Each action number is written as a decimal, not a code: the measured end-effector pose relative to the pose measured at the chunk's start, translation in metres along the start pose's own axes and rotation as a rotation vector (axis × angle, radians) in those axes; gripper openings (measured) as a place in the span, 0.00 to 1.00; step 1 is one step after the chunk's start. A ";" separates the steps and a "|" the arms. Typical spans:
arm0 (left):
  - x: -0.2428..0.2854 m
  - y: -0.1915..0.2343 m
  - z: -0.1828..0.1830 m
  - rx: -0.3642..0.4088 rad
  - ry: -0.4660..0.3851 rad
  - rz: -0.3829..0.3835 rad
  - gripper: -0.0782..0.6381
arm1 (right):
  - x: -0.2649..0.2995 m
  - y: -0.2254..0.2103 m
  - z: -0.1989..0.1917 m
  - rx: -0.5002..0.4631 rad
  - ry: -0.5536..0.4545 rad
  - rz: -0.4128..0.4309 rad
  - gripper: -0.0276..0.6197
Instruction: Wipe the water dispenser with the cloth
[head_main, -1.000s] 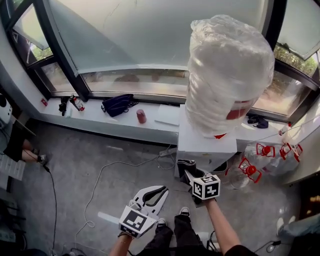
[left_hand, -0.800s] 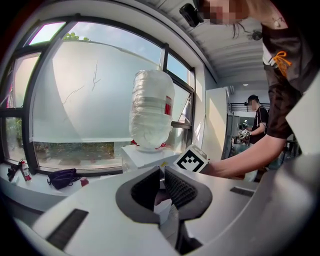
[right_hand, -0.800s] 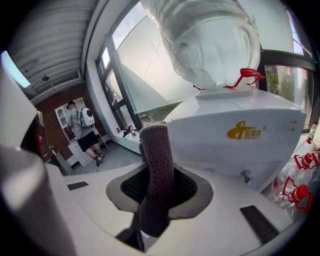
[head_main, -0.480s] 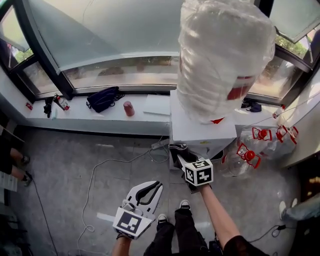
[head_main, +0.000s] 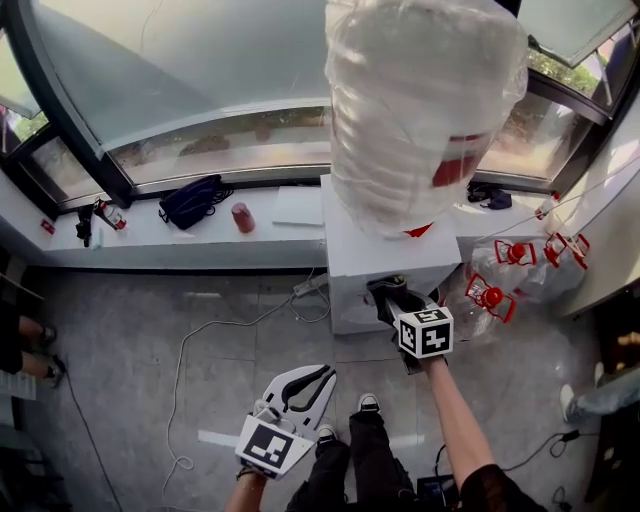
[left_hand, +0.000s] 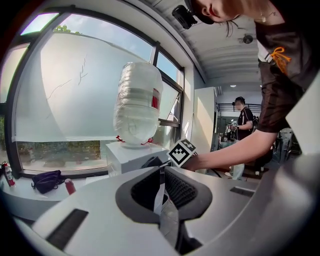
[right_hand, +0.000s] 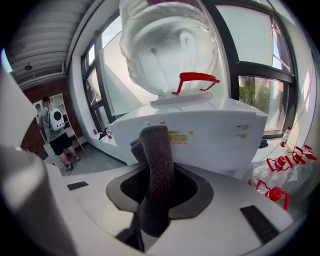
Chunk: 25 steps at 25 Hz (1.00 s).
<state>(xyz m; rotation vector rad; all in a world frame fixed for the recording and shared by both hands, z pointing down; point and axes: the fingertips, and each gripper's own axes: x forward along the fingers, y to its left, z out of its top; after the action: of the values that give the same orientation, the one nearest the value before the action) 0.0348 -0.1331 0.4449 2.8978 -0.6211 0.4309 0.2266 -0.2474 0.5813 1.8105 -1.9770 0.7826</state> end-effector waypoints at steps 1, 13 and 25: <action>0.003 -0.003 0.001 -0.001 -0.001 -0.009 0.17 | -0.004 -0.011 -0.001 0.001 0.001 -0.016 0.21; 0.031 -0.033 0.004 0.009 0.003 -0.088 0.17 | -0.043 -0.130 -0.014 0.051 0.022 -0.194 0.22; 0.043 -0.031 -0.002 -0.005 0.016 -0.083 0.17 | -0.056 -0.149 -0.036 0.028 0.012 -0.191 0.21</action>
<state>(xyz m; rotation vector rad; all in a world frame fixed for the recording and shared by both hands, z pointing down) 0.0853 -0.1212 0.4572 2.8995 -0.4966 0.4406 0.3764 -0.1859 0.6007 1.9708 -1.7611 0.7619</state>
